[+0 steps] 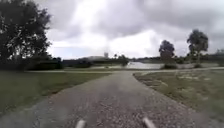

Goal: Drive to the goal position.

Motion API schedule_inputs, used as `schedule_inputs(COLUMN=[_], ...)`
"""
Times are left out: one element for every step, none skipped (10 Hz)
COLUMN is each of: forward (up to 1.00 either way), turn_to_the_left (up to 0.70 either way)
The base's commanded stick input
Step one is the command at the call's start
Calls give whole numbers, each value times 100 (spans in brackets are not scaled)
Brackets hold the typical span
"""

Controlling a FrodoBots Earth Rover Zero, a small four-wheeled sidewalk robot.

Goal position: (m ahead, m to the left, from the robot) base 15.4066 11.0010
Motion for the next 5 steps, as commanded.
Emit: schedule_inputs(forward=[70,70,70,70,70], turn_to_the_left=[0,0,-5,-27,-35])
